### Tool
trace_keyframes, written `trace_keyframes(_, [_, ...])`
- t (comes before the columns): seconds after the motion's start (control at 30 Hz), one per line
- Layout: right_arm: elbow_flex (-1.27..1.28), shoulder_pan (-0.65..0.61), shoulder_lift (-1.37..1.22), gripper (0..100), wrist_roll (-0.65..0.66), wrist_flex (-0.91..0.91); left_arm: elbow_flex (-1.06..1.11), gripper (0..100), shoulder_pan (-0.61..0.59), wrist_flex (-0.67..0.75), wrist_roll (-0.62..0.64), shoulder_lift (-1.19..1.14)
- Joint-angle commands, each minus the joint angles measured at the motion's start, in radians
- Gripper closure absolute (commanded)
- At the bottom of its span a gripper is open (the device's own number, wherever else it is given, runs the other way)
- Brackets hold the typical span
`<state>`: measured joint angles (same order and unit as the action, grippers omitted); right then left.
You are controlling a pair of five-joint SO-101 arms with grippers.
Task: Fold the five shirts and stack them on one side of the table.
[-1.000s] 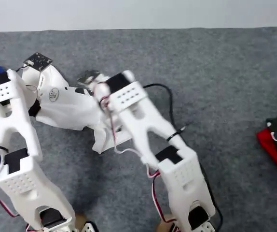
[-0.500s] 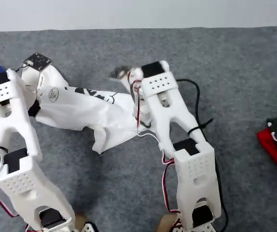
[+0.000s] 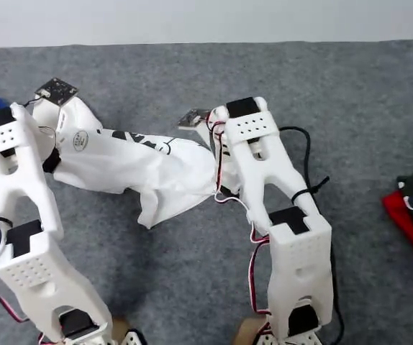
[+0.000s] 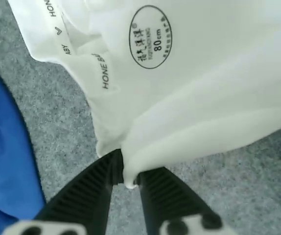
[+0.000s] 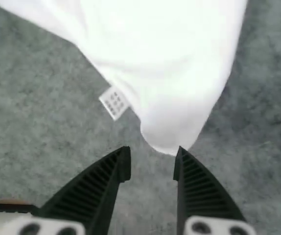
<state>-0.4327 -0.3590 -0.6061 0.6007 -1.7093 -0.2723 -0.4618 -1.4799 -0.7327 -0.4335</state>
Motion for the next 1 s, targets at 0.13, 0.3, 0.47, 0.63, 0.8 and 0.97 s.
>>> trace_keyframes(0.13, [-0.005, 0.005, -0.076, 83.7, 0.011, 0.079, -0.036, 100, 0.003, 0.017, 0.003, 0.009])
trace_keyframes(0.3, [-0.005, 0.01, -0.122, 84.0, 0.011, 0.124, -0.036, 100, 0.003, 0.014, 0.003, 0.009])
trace_keyframes(0.47, [-0.005, 0.016, -0.157, 86.1, 0.009, 0.154, -0.035, 100, 0.003, 0.012, 0.003, 0.008])
trace_keyframes(0.63, [-0.006, 0.03, -0.17, 99.3, 0.011, 0.162, -0.035, 100, 0.003, 0.011, 0.003, 0.008])
trace_keyframes(0.8, [-0.006, 0.071, -0.12, 98.8, 0.011, 0.143, -0.051, 100, 0.026, -0.015, 0.003, 0.025])
trace_keyframes(0.97, [-0.017, 0.102, 0.041, 98.8, 0.091, 0.079, -0.156, 100, 0.112, -0.143, 0.006, 0.087])
